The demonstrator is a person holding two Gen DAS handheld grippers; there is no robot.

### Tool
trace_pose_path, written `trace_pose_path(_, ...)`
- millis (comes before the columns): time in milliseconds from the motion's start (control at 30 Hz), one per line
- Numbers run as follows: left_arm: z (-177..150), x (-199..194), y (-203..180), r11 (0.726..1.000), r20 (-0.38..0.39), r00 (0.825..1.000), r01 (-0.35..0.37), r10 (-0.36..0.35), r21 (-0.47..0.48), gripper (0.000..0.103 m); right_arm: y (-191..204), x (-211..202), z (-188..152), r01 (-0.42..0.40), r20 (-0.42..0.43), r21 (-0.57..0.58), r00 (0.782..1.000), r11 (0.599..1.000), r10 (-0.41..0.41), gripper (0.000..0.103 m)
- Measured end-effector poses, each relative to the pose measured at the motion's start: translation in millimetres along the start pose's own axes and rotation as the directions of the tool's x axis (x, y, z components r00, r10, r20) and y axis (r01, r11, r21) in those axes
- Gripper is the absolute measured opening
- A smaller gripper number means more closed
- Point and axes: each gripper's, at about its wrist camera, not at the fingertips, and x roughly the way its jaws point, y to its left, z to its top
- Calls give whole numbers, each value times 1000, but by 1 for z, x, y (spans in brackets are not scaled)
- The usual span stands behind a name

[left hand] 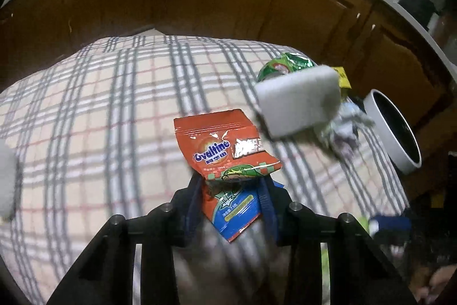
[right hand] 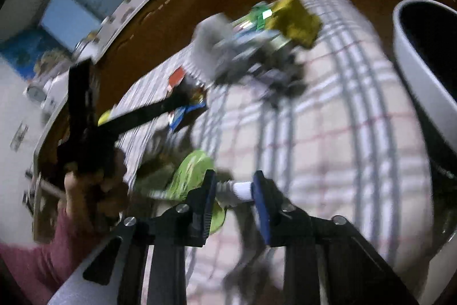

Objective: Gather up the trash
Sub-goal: 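Grasp the orange Ovaltine packet with the left tool while the right tool grasps a green wrapper, then carry both items over the bin and open both tools to drop them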

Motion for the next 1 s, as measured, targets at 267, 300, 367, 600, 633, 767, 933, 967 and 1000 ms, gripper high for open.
trace_pose_path(267,-38,-54,34,999,-38,998,40,-41,-31,37,33,-10,-6,71,26,-178,997,981,-67,70)
trace_pose_path(300,-44,-60,36,999,-43,999,33,-34,-22,37,41,-9,-6,66,21,-224,998,972,-63,70)
trace_pose_path(367,-52,-67,41,999,-50,998,31,-32,-15,37,59,-6,-5,73,11,-338,997,938,-73,70)
trace_pose_path(600,-77,-77,37,999,-93,995,39,-41,-18,38,113,22,-14,113,-17,-675,986,729,-168,66)
trace_pose_path(633,-78,-76,36,999,-93,995,38,-39,-16,38,115,29,-18,112,-29,-701,982,705,-185,65)
trace_pose_path(767,-73,-71,32,1000,-83,996,18,-19,-14,41,114,54,-29,184,-8,-746,959,640,-284,33)
trace_pose_path(933,-70,-64,16,1000,-57,998,31,-30,2,36,95,31,-12,205,30,-577,973,791,-231,4)
trace_pose_path(967,-70,-63,11,999,-53,998,37,-37,9,35,88,23,-10,204,43,-529,976,823,-215,3)
trace_pose_path(1000,-69,-62,7,999,-50,998,42,-41,18,34,84,17,-8,206,56,-494,977,845,-205,3)
